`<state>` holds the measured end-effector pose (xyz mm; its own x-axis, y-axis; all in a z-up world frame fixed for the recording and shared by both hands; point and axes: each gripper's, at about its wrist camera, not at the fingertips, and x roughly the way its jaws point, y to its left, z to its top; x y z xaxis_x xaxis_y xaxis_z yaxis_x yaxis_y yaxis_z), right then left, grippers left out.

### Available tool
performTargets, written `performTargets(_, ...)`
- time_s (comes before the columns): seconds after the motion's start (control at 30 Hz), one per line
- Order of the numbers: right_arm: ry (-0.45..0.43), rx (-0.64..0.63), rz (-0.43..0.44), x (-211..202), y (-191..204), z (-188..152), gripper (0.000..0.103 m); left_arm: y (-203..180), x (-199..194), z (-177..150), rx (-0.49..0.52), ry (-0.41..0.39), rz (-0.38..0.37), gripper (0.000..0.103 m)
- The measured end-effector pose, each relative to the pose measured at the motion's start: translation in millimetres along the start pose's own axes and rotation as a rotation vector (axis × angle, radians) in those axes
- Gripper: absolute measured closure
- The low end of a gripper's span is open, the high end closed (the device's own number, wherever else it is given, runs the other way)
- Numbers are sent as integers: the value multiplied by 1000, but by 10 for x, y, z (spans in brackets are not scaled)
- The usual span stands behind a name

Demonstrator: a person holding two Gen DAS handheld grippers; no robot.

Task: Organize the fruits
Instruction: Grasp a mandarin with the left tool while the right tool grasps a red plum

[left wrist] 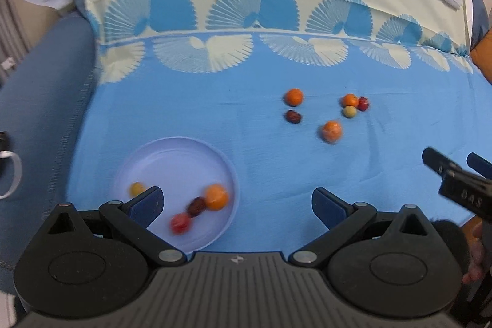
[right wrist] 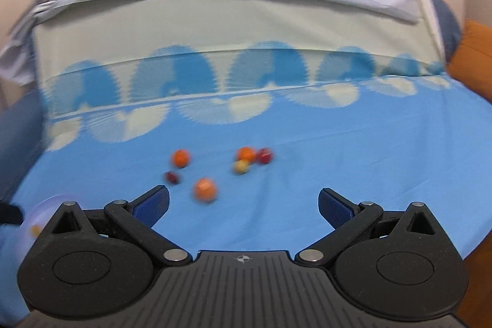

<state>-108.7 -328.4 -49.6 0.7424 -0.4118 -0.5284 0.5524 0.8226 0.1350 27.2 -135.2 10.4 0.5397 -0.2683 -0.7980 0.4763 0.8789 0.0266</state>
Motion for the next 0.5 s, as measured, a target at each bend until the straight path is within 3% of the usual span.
performTargets(0.17, 4, -3, -90, 647, -302, 90, 1, -395, 519, 226, 47, 20, -44, 0)
performTargets(0.33, 36, -80, -86, 1567, -458, 71, 1, -887, 1240, 390, 126, -30, -17, 0)
performTargets(0.5, 8, -181, -96, 2337, -464, 50, 1, -1272, 1841, 515, 193, -56, -13, 0)
